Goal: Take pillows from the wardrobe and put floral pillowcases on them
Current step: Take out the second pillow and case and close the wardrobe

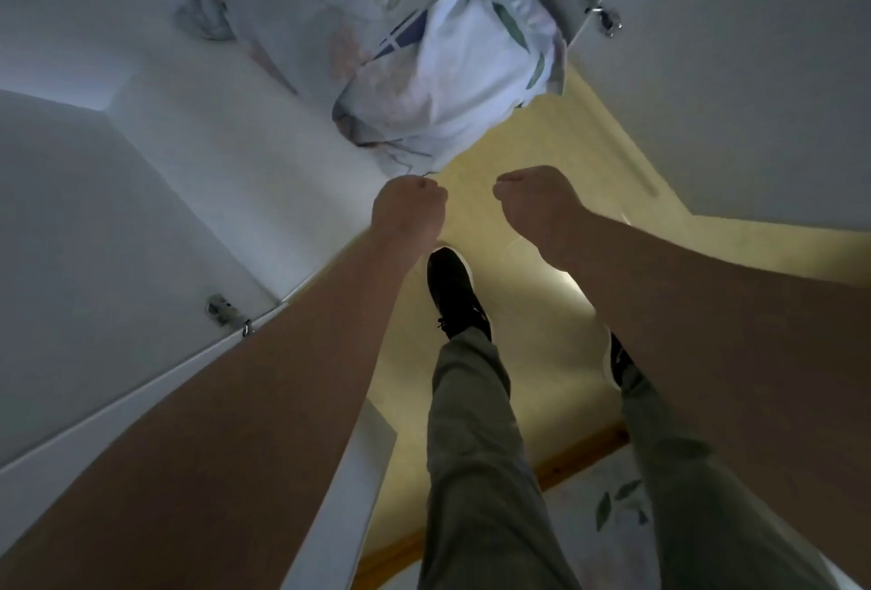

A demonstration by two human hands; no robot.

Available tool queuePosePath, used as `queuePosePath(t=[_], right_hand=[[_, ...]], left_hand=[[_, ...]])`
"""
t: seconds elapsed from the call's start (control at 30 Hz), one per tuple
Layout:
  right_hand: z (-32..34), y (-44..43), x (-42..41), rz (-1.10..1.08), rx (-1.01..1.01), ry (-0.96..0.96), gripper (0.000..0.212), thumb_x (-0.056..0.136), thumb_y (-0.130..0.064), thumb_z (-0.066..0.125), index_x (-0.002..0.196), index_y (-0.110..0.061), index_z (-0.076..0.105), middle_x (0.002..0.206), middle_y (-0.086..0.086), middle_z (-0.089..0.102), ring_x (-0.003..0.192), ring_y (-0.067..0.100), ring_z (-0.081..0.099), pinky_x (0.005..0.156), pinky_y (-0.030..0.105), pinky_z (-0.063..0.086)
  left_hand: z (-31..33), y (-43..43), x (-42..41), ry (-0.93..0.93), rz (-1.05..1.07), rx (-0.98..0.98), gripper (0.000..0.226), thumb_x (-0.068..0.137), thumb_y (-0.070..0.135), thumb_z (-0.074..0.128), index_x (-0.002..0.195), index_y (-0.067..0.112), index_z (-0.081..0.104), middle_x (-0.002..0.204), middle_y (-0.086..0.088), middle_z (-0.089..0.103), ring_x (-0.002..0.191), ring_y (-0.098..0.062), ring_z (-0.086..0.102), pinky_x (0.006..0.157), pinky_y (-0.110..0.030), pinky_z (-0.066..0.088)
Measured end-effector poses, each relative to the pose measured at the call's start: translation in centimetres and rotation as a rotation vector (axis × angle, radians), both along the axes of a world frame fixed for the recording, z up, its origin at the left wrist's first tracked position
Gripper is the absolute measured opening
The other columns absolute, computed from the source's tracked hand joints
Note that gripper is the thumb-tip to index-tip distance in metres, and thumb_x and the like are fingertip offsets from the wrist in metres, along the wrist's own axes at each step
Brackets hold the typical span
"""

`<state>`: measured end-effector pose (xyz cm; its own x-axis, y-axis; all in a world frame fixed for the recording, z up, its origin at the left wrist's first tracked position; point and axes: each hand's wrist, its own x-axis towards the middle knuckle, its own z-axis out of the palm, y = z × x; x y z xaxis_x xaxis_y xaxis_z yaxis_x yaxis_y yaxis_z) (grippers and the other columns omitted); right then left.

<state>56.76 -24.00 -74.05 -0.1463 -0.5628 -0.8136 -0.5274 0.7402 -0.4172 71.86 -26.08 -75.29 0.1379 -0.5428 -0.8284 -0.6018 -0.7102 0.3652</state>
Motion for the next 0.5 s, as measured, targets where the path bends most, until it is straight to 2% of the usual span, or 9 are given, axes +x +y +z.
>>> queuePosePath(t=[0.07,0.13,0.2,0.27,0.33,0.4,0.47,0.5], right_hand=[[-3.0,-0.1,0.8,-0.029,0.034,0.008,0.029,0.1,-0.015,0.044,0.074,-0.029,0.038,0.104,0.007,0.052,0.095,0.019,0.047,0.093,0.037,0.049],[-5.3,0.1,1.3,-0.08,0.055,0.007,0.027,0.098,-0.016,0.046,0.075,-0.029,0.041,0.101,0.006,0.054,0.095,0.019,0.049,0.082,0.034,0.051],[-7.3,0.2,1.8,-0.081,0.082,0.002,0.029,0.098,-0.016,0.046,0.073,-0.03,0.04,0.093,0.004,0.054,0.094,0.019,0.049,0.065,0.025,0.042],[-9.3,0.2,2.1,-0.112,0.11,-0.014,0.028,0.097,-0.017,0.048,0.073,-0.03,0.041,0.089,0.003,0.054,0.091,0.02,0.05,0.061,0.023,0.039],[-11.0,0.4,2.3,-0.148,0.119,-0.026,0.021,0.096,-0.019,0.05,0.078,-0.029,0.047,0.083,0.0,0.053,0.079,0.019,0.052,0.06,0.024,0.039],[-12.6,0.4,2.6,-0.169,0.138,-0.043,0.009,0.095,-0.019,0.05,0.094,-0.024,0.058,0.086,0.001,0.053,0.066,0.011,0.045,0.06,0.023,0.039],[-14.1,0.6,2.7,-0.19,0.138,-0.047,0.024,0.095,-0.019,0.051,0.114,-0.014,0.065,0.086,0.001,0.054,0.064,0.008,0.042,0.06,0.023,0.039],[-14.6,0.6,2.8,-0.196,0.133,-0.039,0.03,0.095,-0.019,0.051,0.119,-0.009,0.066,0.082,-0.001,0.052,0.063,0.008,0.042,0.06,0.023,0.039]], left_hand=[[-3.2,-0.5,0.6,0.027,0.119,0.079,0.012,0.094,0.019,0.055,0.085,0.014,0.061,0.098,-0.013,0.071,0.088,-0.03,0.071,0.091,-0.046,0.059],[-6.1,-0.6,1.1,0.017,0.255,0.136,0.015,0.096,0.021,0.059,0.1,0.007,0.061,0.086,-0.004,0.065,0.088,-0.023,0.074,0.087,-0.04,0.061],[-8.5,-0.9,1.5,0.009,0.357,0.158,0.023,0.094,0.026,0.065,0.105,0.007,0.058,0.081,-0.001,0.059,0.092,-0.02,0.074,0.086,-0.038,0.061],[-10.7,-1.4,1.8,0.008,0.425,0.163,0.031,0.089,0.031,0.072,0.104,0.008,0.057,0.08,-0.001,0.058,0.088,-0.019,0.072,0.085,-0.038,0.062],[-12.7,-2.1,2.4,0.008,0.509,0.148,0.046,0.083,0.035,0.079,0.113,0.008,0.056,0.082,-0.004,0.06,0.081,-0.018,0.067,0.083,-0.036,0.063],[-14.7,-3.3,3.0,0.039,0.584,0.129,0.072,0.076,0.038,0.085,0.13,0.007,0.049,0.089,-0.007,0.064,0.082,-0.017,0.069,0.078,-0.034,0.064],[-16.3,-4.5,3.2,0.084,0.623,0.123,0.085,0.072,0.041,0.087,0.138,0.008,0.045,0.098,-0.008,0.066,0.084,-0.016,0.071,0.073,-0.032,0.064],[-17.0,-5.2,3.2,0.098,0.625,0.123,0.083,0.072,0.042,0.087,0.135,0.009,0.046,0.098,-0.007,0.067,0.082,-0.015,0.071,0.072,-0.031,0.064]])
